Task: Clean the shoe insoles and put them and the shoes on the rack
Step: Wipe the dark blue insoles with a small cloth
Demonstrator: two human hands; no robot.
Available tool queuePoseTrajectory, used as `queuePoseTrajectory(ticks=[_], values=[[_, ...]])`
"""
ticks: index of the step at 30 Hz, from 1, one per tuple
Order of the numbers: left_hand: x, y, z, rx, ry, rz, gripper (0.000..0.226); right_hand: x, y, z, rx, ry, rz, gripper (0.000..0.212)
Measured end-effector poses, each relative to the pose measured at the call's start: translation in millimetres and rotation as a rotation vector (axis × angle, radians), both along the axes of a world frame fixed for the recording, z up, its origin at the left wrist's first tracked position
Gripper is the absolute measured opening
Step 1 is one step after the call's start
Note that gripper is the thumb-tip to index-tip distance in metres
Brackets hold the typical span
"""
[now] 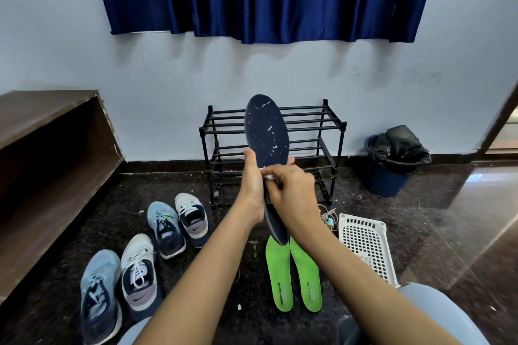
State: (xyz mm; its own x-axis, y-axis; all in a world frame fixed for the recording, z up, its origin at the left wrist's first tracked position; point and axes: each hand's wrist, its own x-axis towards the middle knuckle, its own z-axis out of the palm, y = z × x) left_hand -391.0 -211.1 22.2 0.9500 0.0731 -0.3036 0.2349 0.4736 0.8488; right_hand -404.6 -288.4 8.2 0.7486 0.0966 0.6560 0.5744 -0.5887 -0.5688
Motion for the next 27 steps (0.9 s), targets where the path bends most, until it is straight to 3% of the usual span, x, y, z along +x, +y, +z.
queuePoseTrajectory(ticks=[3, 11, 19, 27], values=[[-2, -1, 1, 0.003, -0.014, 0.031, 0.087, -4, 4, -5, -0.062, -0.026, -0.003, 0.025], [-11, -26, -6, -0.063, -0.017, -0.085, 0.064, 14, -14, 11, -0.02, -0.013, -0.102, 0.018], [-2, -9, -2, -0.051, -0.01, -0.007, 0.078, -4, -6, 3, -0.03, 0.055, 0.001, 0.027], [-13, -25, -4, -0.126, -0.014, -0.071, 0.065, 10, -17, 12, 0.026, 0.039, -0.045, 0.02]])
